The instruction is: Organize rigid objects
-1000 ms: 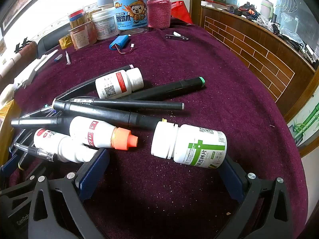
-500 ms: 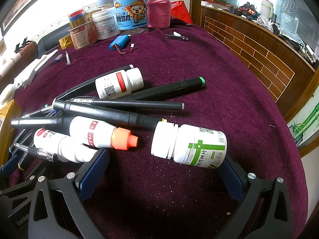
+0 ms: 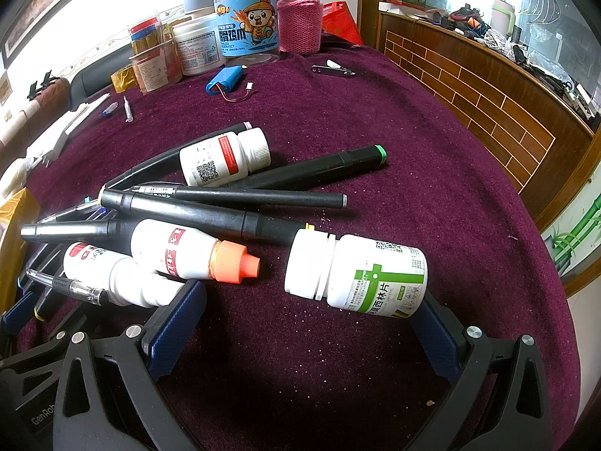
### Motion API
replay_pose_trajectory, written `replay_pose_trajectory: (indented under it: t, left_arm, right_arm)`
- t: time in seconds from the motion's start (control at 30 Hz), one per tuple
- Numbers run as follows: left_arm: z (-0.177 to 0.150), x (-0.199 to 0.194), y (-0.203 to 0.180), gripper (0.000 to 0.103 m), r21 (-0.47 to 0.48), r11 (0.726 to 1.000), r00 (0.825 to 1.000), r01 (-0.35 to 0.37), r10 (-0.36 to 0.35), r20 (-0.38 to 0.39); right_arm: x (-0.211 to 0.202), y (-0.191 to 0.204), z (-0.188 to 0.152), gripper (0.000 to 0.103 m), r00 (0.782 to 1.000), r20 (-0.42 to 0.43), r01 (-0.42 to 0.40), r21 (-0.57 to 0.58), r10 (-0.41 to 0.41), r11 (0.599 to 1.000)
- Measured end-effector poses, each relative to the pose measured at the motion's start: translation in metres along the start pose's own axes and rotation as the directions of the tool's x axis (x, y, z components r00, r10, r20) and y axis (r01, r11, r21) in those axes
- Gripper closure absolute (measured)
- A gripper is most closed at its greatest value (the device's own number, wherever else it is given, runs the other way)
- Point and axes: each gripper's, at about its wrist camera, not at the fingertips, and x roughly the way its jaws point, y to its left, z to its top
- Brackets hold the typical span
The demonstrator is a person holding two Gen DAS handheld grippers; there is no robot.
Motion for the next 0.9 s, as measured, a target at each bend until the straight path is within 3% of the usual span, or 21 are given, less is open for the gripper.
replay_pose_trajectory:
  t: [0.33,0.5,0.7,0.9]
  left_arm:
    - [0.0,0.0,0.0,0.0,0.001,1.0,1.0,0.001,-0.001,-0.001]
    - [0.001,0.0,0.004,0.0,0.043,0.998,0.998,0.046,-0.044,-0.049]
    - [-0.003,-0.002,-0.001,0.0,0.07,0.997,0.998,0.036,-0.032,-0.052]
    - [-0.01,-0.009,-0.001,0.0,0.086,0.996,0.998,0.038,-0.034,-0.049]
  right_arm:
    - [0.0,0.0,0.001,0.001,1.0,0.0,0.0,0.0,0.0,1.0]
    - [0.0,0.0,0.001,0.001,1.0,0.0,0.0,0.001,0.0,1.0]
    - [0.0,0.001,0.001,0.001,1.0,0.0,-0.001,0.001,0.001,1.0]
    - [-0.003,-0.001,0.002,0.001,0.998,-0.047,-0.049,-0.061,0.046,0.997]
